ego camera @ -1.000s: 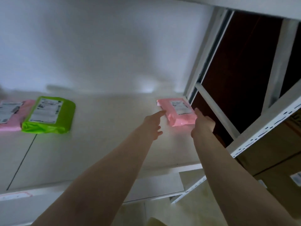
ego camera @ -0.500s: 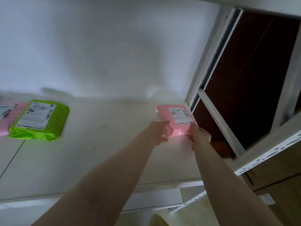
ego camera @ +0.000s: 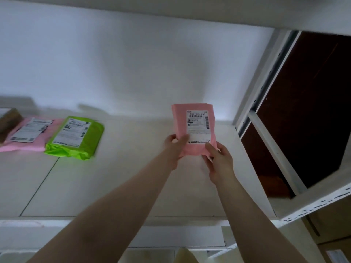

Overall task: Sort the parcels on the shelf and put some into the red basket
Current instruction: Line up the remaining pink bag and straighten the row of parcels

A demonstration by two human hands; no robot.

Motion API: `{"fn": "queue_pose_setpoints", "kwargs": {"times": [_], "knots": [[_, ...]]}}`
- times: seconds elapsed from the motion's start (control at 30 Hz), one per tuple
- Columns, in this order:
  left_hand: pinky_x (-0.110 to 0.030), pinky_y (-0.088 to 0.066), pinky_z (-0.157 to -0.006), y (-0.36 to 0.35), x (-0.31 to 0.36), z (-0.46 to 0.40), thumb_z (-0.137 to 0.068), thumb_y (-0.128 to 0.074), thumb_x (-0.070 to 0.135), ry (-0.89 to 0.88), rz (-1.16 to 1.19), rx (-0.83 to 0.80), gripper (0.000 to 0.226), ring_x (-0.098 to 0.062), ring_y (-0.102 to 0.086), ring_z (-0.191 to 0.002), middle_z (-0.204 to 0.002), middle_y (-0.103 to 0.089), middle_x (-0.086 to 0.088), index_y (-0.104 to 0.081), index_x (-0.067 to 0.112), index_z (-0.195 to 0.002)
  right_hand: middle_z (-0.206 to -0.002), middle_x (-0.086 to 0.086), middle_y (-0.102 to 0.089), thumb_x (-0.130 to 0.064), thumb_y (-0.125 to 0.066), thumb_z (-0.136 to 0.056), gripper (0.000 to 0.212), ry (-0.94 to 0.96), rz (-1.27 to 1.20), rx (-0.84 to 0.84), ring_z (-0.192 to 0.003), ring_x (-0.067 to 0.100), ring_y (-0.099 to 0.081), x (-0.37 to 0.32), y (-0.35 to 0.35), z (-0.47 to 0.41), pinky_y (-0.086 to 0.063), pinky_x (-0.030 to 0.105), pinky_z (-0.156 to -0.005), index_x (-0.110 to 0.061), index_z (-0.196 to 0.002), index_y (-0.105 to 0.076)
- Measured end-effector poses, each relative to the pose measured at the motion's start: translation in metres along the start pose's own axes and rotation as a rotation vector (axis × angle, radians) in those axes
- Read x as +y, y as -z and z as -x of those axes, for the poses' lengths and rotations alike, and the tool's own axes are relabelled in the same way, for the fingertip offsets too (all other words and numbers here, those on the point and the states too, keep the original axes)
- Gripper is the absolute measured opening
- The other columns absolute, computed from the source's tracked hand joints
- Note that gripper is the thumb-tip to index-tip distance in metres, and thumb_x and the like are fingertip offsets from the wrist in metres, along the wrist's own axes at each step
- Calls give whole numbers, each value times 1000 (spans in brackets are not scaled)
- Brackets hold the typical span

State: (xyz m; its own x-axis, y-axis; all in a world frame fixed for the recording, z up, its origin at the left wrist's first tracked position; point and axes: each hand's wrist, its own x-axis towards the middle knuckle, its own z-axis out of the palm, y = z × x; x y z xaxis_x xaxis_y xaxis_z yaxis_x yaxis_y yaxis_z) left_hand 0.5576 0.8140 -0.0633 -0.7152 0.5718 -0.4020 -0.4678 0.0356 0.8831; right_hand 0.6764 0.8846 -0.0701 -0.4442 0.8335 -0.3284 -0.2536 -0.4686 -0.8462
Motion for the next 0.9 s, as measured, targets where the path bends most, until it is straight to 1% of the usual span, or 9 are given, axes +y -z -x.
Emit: {"fn": "queue_pose_setpoints", "kwargs": {"times": [0.17,0.27,0.33,0.47,0.57,0.63,0.77,0.83,0.9], "knots": [[-42,-59,-79,54,19,9,-85,-71,15,-120,-1,7,43,-33,-70,-93,-114,-68,-16,-53,11,-124,-114,7,-71,-12,-67,-91,42,-23,60,-179,-84,12,-74,11,-36,15,-61,28,-70,-12,-132,-56],[-42,-59,-78,89,24,14,-85,-72,13,-157,4,-1,37,-33,-70,-94,-111,-69,-15,-55,11,-118,-114,5,-72,-14,-64,-93,40,-55,98,-260,-88,14,-74,25,-59,25,-61,31,-74,-15,-133,-58],[-40,-59,-76,113,26,18,-85,-71,12,-176,22,-3,39,-32,-71,-93,-112,-69,-15,-55,10,-120,-113,5,-73,-12,-61,-94,34,-68,110,-294,-91,16,-73,37,-73,33,-61,30,-74,-15,-128,-61],[-30,-59,-60,160,35,26,-86,-68,6,-212,71,-12,35,-25,-71,-79,-103,-71,-13,-54,8,-119,-101,1,-77,-7,-60,-94,27,-81,79,-341,-86,14,-75,61,-107,56,-60,27,-69,-15,-119,-66],[-26,-57,-55,192,43,33,-87,-66,2,-225,95,-18,34,-21,-69,-75,-98,-70,-9,-54,9,-117,-97,-1,-78,-6,-59,-94,25,-72,72,-373,-86,13,-75,79,-129,74,-60,26,-69,-16,-116,-67],[-27,-58,-58,222,50,36,-86,-67,2,-221,108,-14,33,-21,-69,-77,-97,-71,-8,-55,10,-116,-100,-1,-78,-6,-59,-94,27,-70,64,-378,-88,14,-75,95,-150,90,-60,27,-72,-15,-118,-67],[-40,-58,-81,276,62,42,-85,-69,4,-239,124,-33,43,-31,-69,-96,-110,-70,-13,-53,6,-125,-109,3,-76,-5,-59,-94,31,-62,52,-389,-95,17,-74,124,-189,121,-60,29,-79,-13,-123,-65],[-40,-58,-83,298,68,45,-86,-68,4,-250,132,-44,43,-31,-68,-98,-114,-69,-14,-52,7,-126,-114,6,-75,-6,-59,-94,34,-47,56,-389,-99,19,-73,136,-206,135,-60,31,-82,-11,-127,-64],[-37,-59,-79,313,72,48,-86,-68,4,-253,143,-52,45,-29,-69,-97,-115,-69,-14,-51,6,-128,-118,8,-73,-6,-59,-94,36,-37,56,-381,-102,20,-72,143,-217,145,-60,32,-84,-10,-129,-62]]}}
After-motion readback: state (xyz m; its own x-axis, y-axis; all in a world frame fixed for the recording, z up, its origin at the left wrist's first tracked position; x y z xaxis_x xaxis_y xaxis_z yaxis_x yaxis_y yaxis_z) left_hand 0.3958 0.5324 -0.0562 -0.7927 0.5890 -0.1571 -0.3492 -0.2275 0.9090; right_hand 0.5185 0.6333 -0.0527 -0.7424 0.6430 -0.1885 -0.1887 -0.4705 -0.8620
